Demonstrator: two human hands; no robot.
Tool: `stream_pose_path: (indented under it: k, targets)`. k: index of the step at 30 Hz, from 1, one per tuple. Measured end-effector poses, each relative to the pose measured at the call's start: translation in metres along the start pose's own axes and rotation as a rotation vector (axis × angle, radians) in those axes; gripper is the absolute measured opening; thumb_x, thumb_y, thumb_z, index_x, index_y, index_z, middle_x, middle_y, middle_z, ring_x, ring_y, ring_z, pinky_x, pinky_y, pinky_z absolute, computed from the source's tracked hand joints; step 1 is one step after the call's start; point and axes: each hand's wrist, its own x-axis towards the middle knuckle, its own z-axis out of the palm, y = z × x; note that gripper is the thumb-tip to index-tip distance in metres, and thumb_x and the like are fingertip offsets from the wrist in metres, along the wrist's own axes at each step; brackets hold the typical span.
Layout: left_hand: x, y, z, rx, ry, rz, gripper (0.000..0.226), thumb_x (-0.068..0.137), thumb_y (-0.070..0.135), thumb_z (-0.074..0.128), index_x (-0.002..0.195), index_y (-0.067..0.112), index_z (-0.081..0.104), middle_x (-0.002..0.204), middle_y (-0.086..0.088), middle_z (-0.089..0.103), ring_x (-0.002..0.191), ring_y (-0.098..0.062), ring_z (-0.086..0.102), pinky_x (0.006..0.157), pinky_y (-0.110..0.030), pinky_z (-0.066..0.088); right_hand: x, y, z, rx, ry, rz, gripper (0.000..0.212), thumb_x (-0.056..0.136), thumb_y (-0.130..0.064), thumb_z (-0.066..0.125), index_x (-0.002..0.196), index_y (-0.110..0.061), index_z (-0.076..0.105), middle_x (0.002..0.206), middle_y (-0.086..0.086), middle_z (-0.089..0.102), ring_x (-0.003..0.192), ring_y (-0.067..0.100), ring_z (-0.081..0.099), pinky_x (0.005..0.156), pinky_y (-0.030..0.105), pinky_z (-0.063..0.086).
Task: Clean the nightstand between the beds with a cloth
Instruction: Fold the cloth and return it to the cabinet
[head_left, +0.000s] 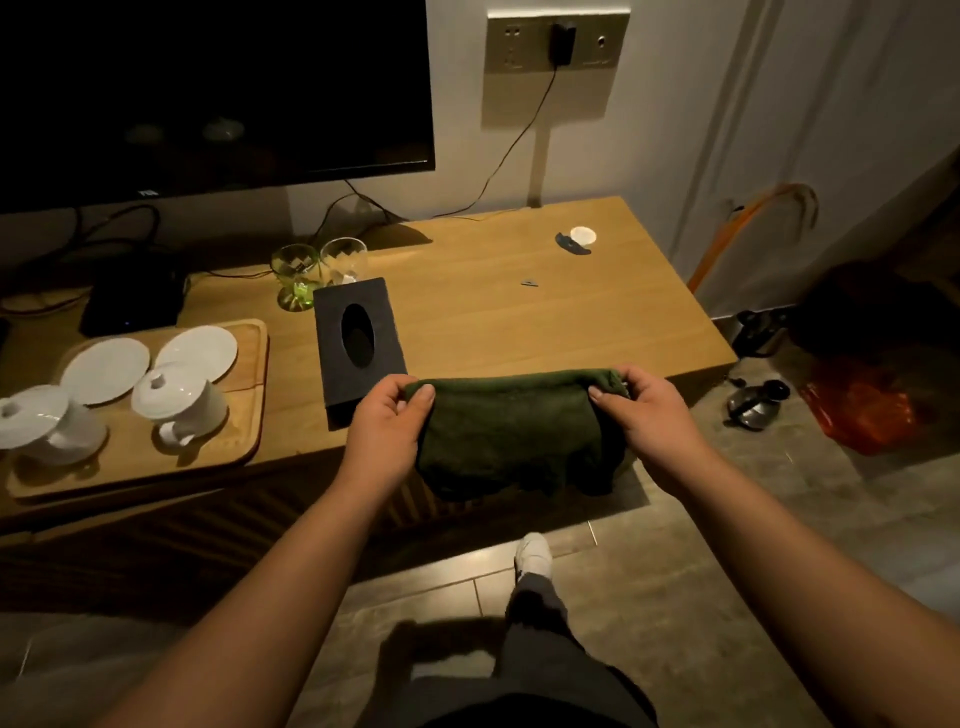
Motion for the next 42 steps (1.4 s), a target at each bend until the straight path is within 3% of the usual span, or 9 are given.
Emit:
stream_pose_path:
  k: [7, 9, 14, 21, 25, 29, 34, 37, 42]
  targets:
    - [0.132, -0.028, 0.041, 0.096, 0.072, -0.168, 0.01, 0.098, 0.024, 0.053, 0.098, 0.017, 0.06, 0.099, -0.004, 0.068, 0.093, -0.017, 0.065, 0.076, -0.029, 0.056, 0.166, 0.024, 0.008, -0.087, -0.138, 0.099, 0.006, 0.092, -0.012, 0.061, 0.096, -0.007, 0.062, 0.102, 0.018, 0.068, 0.098, 0.031, 0.065, 0.088, 0.049, 0.054]
    - [0.17, -0.04, 0.053, 0.246, 0.097, -0.174, 0.01, 0.098, 0.027, 0.052, 0.097, 0.021, 0.06, 0.094, 0.002, 0.066, 0.089, -0.011, 0.062, 0.068, -0.016, 0.05, 0.21, 0.035, 0.012, -0.131, -0.164, 0.132, 0.002, 0.092, -0.01, 0.061, 0.092, -0.009, 0.06, 0.104, 0.022, 0.066, 0.1, 0.036, 0.064, 0.088, 0.05, 0.053]
    - [0.255, -0.068, 0.076, 0.471, 0.137, -0.239, 0.016, 0.098, 0.029, 0.052, 0.095, 0.014, 0.059, 0.079, 0.006, 0.052, 0.081, -0.017, 0.051, 0.059, -0.029, 0.034, 0.307, 0.051, 0.024, -0.31, -0.251, 0.153, 0.024, 0.091, -0.013, 0.063, 0.115, -0.013, 0.06, 0.11, 0.012, 0.066, 0.101, 0.029, 0.063, 0.093, 0.045, 0.05]
    - [0.315, -0.086, 0.074, 0.565, 0.079, -0.239, 0.005, 0.095, 0.018, 0.056, 0.091, 0.016, 0.054, 0.077, 0.01, 0.049, 0.08, -0.015, 0.047, 0.064, -0.025, 0.03, 0.371, 0.06, 0.04, -0.543, -0.302, 0.09, 0.009, 0.087, -0.005, 0.06, 0.094, -0.01, 0.058, 0.096, 0.008, 0.064, 0.097, 0.029, 0.06, 0.081, 0.035, 0.045]
    - [0.329, -0.083, 0.065, 0.657, -0.11, -0.169, 0.021, 0.092, 0.006, 0.055, 0.109, 0.015, 0.063, 0.104, 0.003, 0.061, 0.097, -0.014, 0.053, 0.078, -0.019, 0.036, 0.38, 0.059, 0.039, -0.573, -0.419, 0.01, 0.033, 0.088, 0.0, 0.057, 0.116, -0.016, 0.057, 0.111, -0.003, 0.059, 0.102, 0.017, 0.055, 0.087, 0.024, 0.041]
    - [0.32, -0.073, 0.057, 0.945, -0.31, 0.034, 0.018, 0.089, 0.01, 0.052, 0.102, 0.017, 0.062, 0.105, -0.005, 0.058, 0.099, -0.024, 0.052, 0.084, -0.03, 0.039, 0.364, 0.059, 0.032, -0.798, -0.439, -0.224, 0.022, 0.082, 0.0, 0.054, 0.096, -0.014, 0.064, 0.1, 0.007, 0.065, 0.095, 0.023, 0.056, 0.075, 0.024, 0.036]
    - [0.271, -0.078, 0.053, 1.095, -0.5, 0.168, 0.017, 0.085, 0.01, 0.051, 0.099, 0.013, 0.062, 0.108, -0.004, 0.057, 0.096, -0.021, 0.052, 0.087, -0.038, 0.049, 0.308, 0.082, 0.014, -0.953, -0.469, -0.495, 0.026, 0.071, 0.0, 0.065, 0.094, -0.013, 0.064, 0.102, 0.008, 0.062, 0.099, 0.032, 0.055, 0.082, 0.036, 0.046]
    - [0.237, -0.094, 0.057, 1.319, -0.535, 0.302, 0.029, 0.088, 0.013, 0.05, 0.114, 0.01, 0.061, 0.133, -0.011, 0.054, 0.119, -0.026, 0.05, 0.091, -0.043, 0.047, 0.275, 0.106, 0.006, -1.169, -0.552, -0.513, 0.041, 0.074, -0.021, 0.07, 0.114, -0.016, 0.063, 0.123, 0.008, 0.059, 0.115, 0.035, 0.053, 0.088, 0.045, 0.048]
    - [0.22, -0.1, 0.063, 1.485, -0.582, 0.184, 0.039, 0.09, 0.03, 0.048, 0.125, 0.016, 0.051, 0.156, -0.007, 0.029, 0.142, -0.029, 0.025, 0.105, -0.046, 0.029, 0.253, 0.124, -0.001, -1.387, -0.686, -0.351, 0.078, 0.085, -0.065, 0.04, 0.149, -0.028, 0.019, 0.161, -0.004, 0.012, 0.147, 0.019, 0.009, 0.111, 0.048, 0.023]
